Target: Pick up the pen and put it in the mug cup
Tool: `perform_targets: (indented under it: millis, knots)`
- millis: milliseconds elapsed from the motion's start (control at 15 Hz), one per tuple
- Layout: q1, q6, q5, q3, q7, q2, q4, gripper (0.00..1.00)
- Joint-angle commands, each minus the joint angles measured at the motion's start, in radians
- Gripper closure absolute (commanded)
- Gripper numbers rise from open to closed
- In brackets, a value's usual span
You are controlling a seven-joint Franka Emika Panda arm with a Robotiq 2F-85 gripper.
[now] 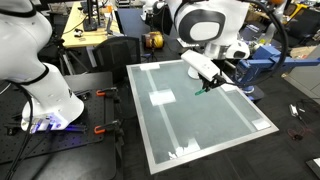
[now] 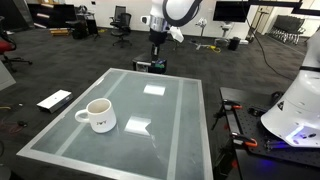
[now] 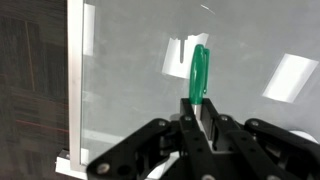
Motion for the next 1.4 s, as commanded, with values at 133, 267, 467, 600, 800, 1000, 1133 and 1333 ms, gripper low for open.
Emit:
perform_targets:
  millis: [133, 267, 467, 600, 800, 1000, 1133, 1333]
  knots:
    - [0.068, -0.011, -0.003, 0.012, 0.128, -0.007, 0.001, 0.86]
    - [0.100, -0.015, -0.006, 0.021, 0.183, -0.006, 0.001, 0.86]
    - [0.105, -0.016, -0.006, 0.021, 0.195, -0.006, 0.001, 0.86]
    - [0.100, -0.016, -0.006, 0.017, 0.195, -0.006, 0.001, 0.96]
    - [0.068, 0.061, 0.121, 0.067, 0.043, 0.018, 0.008, 0.96]
    - [0.020, 0.166, 0.307, 0.148, -0.179, 0.047, 0.020, 0.96]
    - [-0.024, 0.214, 0.443, 0.227, -0.344, 0.073, 0.042, 0.96]
    - [-0.133, 0.228, 0.602, 0.379, -0.588, 0.120, 0.096, 0.96]
